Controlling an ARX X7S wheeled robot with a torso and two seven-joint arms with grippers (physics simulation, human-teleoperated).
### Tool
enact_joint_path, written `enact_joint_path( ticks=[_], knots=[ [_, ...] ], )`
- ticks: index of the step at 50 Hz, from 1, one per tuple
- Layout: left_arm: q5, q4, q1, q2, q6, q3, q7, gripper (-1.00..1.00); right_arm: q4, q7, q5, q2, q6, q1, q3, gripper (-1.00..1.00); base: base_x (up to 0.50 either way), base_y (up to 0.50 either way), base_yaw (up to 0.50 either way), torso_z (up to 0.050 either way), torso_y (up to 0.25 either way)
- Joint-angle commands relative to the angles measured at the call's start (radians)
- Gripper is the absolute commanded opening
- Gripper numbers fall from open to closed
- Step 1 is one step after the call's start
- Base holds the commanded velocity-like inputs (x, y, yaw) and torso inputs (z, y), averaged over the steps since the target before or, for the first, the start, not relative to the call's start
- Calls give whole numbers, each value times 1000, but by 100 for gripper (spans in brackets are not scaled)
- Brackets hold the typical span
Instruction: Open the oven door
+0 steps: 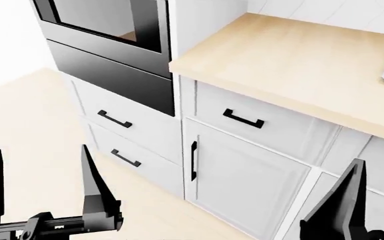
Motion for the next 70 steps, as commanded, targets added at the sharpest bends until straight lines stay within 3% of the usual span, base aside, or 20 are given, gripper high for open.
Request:
enact_joint_path(
  ticks=[1,70],
  knots=[
    [1,0,0,-4,0,3,-5,100,0,3,-2,3,-3,-2,-3,100,0,0,387,0,0],
    [-2,-2,-5,-26,-3,18,-32,100,4,24,-8,19,-12,-1,-15,100,0,0,384,0,0]
  ],
)
